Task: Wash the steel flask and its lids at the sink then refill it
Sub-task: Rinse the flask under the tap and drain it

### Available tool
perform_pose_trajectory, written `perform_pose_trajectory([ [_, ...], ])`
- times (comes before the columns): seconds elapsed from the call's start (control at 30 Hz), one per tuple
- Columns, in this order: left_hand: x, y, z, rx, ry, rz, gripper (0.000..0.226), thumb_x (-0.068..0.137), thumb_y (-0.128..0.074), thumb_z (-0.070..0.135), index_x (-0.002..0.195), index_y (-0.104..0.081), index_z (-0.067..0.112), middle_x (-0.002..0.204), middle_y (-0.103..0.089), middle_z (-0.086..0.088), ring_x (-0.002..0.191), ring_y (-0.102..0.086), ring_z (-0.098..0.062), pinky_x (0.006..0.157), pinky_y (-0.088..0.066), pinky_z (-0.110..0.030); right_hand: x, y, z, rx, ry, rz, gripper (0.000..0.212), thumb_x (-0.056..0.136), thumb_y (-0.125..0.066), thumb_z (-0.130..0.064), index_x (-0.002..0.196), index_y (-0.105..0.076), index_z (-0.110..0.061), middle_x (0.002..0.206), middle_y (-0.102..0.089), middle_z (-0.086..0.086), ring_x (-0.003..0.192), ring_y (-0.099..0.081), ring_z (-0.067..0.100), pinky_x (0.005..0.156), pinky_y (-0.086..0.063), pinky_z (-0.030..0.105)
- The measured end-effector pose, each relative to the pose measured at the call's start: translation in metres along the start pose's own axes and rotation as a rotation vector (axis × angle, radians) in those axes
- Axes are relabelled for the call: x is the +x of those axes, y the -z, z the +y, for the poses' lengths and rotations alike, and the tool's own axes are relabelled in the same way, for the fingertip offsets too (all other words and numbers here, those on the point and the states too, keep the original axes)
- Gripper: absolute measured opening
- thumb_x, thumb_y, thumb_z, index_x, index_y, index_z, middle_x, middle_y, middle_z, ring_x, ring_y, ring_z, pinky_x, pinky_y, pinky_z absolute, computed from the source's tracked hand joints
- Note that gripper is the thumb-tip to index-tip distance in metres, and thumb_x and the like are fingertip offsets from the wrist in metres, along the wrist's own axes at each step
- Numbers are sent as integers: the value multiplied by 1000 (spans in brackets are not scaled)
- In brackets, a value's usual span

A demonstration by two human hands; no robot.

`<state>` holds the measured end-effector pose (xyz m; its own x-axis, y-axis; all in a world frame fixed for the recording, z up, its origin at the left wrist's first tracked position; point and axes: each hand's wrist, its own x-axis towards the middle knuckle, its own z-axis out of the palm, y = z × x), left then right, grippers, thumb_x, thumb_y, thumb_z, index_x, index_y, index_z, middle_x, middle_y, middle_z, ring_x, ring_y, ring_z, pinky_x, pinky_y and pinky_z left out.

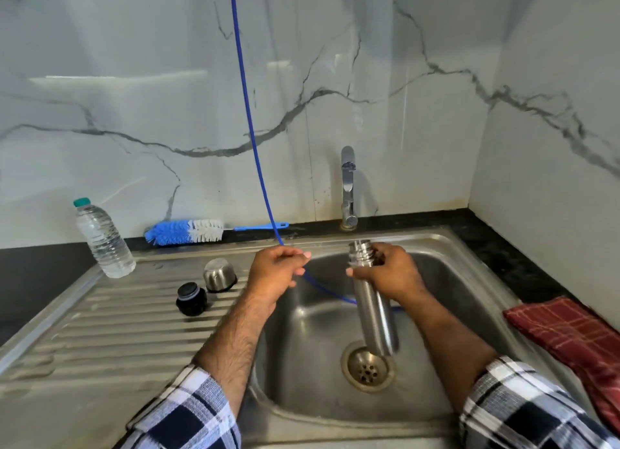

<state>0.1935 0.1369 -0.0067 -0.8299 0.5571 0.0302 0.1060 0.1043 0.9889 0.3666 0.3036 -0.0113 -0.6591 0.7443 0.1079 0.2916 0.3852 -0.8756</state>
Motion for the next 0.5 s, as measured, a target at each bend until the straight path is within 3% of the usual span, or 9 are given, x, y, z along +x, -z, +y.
perform_pose_trajectory([
  [0.1, 27, -15, 14, -29, 2, 45, 17, 90, -84, 23, 97, -79, 8, 78, -73, -6, 67, -65, -15, 59, -46, -24, 5, 3, -3, 180, 31, 115, 45, 72, -97, -33, 108, -70, -35, 99, -77, -10, 93, -72, 6, 86, -58, 29],
  [0.2, 57, -39, 26, 11, -12, 60, 15, 90, -83, 17, 93, -77, 4, 80, -73, -13, 59, -62, -14, 51, -43, -21, 10, -1, 2, 169, 32, 135, 42, 68, -97, -42, 99, -69, -40, 93, -77, -13, 88, -73, 5, 83, -61, 33],
  [0.3, 88, -71, 41, 44, -63, 43, 16, 88, -85, 12, 100, -76, 6, 92, -79, -19, 58, -68, -12, 47, -49, -19, 18, -7, 12, 121, 35, 140, 66, 50, -92, -60, 110, -74, -38, 92, -78, -18, 83, -74, 3, 84, -63, 39],
  [0.43, 116, -110, 53, 107, -168, -89, 26, 87, -88, 22, 111, -79, 24, 87, -79, -1, 64, -71, -9, 60, -55, -25, 28, -13, 19, 108, 29, 142, 63, 49, -93, -57, 106, -74, -36, 92, -79, -17, 82, -74, 2, 84, -64, 38],
  [0.5, 125, -120, 54, 144, -219, -116, 19, 86, -89, 24, 105, -83, 23, 79, -78, 6, 59, -68, -4, 60, -55, -23, 28, -17, 20, 116, 37, 105, 61, 52, -97, -50, 107, -73, -36, 95, -79, -17, 84, -74, 1, 86, -64, 36],
])
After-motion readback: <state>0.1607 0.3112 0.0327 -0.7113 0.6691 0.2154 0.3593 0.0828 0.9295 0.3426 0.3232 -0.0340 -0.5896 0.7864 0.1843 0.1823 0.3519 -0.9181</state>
